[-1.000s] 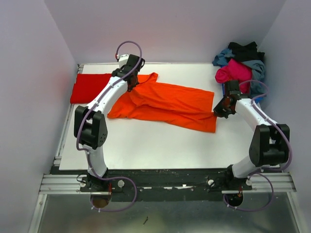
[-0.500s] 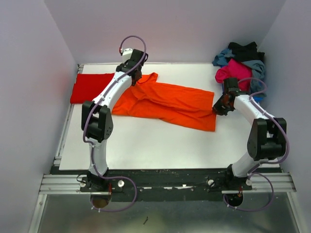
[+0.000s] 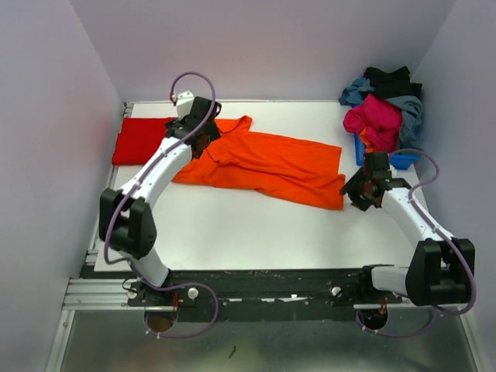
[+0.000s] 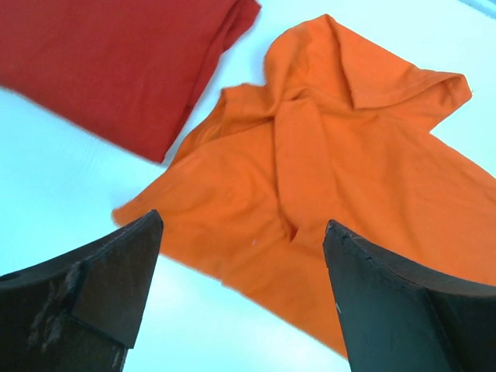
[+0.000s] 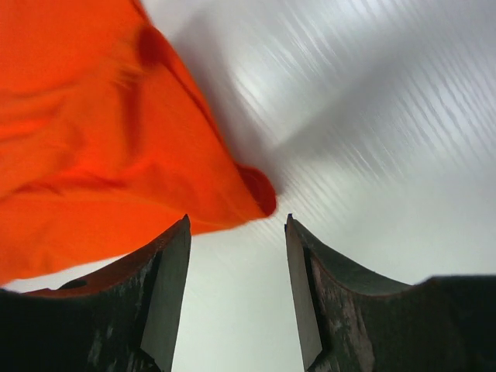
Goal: Fold and stack the t-shirts
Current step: Fold the flattened tshirt in 1/3 of the way
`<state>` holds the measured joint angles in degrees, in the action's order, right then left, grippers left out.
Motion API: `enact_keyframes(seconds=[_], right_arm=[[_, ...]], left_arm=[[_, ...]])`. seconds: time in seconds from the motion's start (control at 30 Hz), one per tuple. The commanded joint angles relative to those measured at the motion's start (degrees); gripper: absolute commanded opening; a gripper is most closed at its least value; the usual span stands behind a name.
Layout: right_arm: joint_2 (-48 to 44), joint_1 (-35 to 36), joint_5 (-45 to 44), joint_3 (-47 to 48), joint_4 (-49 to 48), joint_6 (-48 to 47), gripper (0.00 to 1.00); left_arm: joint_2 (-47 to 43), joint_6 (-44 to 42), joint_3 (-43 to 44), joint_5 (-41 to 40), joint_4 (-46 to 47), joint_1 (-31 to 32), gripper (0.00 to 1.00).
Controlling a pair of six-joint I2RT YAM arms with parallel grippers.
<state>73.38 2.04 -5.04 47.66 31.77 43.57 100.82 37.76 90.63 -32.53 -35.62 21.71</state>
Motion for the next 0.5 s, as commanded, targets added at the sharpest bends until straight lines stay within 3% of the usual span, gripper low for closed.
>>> enact_keyframes(seconds=[0.0,0.2,0.37,0.47], right_arm=[[-1.4,0.2,2.1,-7.8,-2.6,1.8,0.59],[4.1,0.4,3.5,-7.1,-4.3,1.9,0.59],[7.7,0.4,1.7,-4.7,-4.8,2.1,0.57],[9.2,0.4,0.6,-3.5,-5.0,2.3,0.49]], left_arm=[[-13.4,6.6,-14.6,-1.6,3.6,-0.4,0.93],[-22.5,10.1,-29.6,0.9,7.2,-5.4,0.85],[-24.9,10.7,-34.2,3.8,9.9,-10.5,0.82],[-24.4,11.2,-35.4,4.3,11.4,-11.0,0.81]])
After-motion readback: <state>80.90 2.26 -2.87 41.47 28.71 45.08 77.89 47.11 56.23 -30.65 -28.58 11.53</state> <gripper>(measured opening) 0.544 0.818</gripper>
